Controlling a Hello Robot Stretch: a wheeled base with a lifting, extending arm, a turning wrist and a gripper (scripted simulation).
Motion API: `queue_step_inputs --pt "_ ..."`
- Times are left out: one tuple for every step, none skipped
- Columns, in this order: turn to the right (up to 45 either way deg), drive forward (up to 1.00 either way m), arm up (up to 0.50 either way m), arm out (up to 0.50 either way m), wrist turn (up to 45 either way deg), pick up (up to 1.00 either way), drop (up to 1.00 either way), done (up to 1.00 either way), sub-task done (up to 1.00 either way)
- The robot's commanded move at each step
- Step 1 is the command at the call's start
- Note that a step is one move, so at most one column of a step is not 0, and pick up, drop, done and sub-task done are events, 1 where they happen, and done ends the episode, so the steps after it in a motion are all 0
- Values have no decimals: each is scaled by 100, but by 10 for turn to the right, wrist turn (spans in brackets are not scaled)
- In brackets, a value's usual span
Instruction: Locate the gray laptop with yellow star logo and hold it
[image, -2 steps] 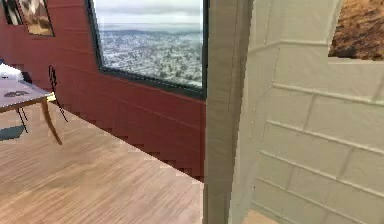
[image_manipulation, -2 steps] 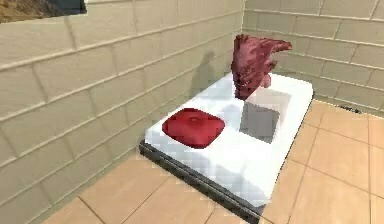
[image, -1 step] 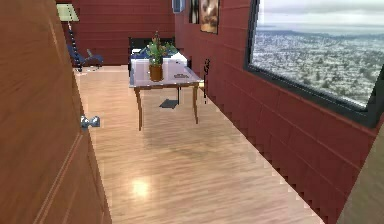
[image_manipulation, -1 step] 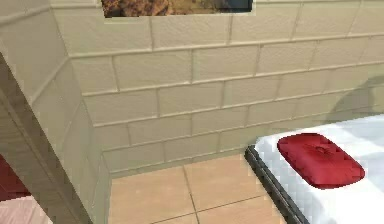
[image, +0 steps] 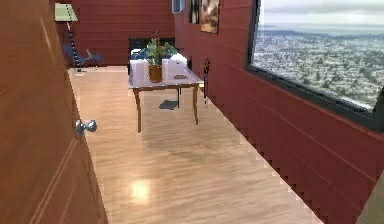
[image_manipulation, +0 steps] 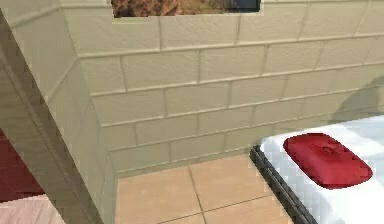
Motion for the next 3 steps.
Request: queue_step_inputs --pt "-60 0 0 0 0 0 0 0 0" --pt "0 90 0 0 0 0 0 0 0" --pt "-420 0 0 0 0 0 0 0 0"
